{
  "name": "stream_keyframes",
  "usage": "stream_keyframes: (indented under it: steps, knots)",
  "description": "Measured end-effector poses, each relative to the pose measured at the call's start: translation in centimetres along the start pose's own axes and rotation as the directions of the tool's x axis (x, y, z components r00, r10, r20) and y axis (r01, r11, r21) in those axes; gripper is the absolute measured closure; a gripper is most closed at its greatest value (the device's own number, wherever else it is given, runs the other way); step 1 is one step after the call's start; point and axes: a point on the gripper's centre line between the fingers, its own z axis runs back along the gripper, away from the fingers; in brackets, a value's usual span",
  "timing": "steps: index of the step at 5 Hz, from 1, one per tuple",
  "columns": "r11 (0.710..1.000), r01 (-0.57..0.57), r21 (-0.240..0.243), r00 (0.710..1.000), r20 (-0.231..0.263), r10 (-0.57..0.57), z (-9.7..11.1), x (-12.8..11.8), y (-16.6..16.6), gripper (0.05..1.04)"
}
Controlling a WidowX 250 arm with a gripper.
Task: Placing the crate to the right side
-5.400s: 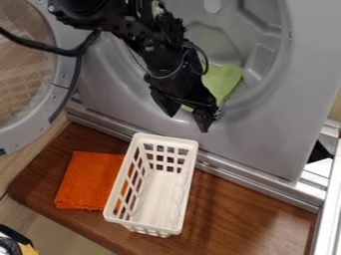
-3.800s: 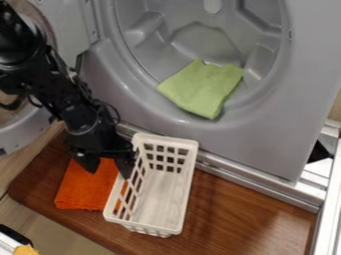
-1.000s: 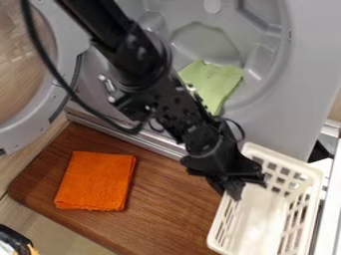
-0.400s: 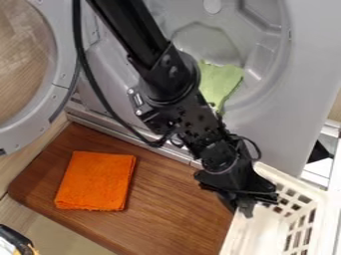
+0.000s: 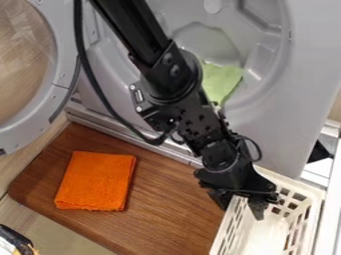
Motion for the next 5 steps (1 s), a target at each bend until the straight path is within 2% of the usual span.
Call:
stream_keyframes:
  steps: [1, 2, 3, 4, 5]
  knots:
    - [1.000, 0.007, 0.013, 1.000, 0.000, -0.007, 0.6, 0.2, 0.4, 0.066]
    - [0.993, 0.062, 0.102, 0.998, 0.000, -0.062, 3.0, 1.6, 0.9, 0.073]
    - [0.983, 0.125, 0.131, 0.990, 0.048, -0.132, 5.7, 2.6, 0.7, 0.077]
    - [0.969, 0.162, 0.184, 0.985, 0.031, -0.171, 7.5, 2.9, 1.0, 0.079]
    - [0.967, 0.173, 0.189, 0.983, 0.028, -0.181, 7.5, 3.0, 1.0, 0.079]
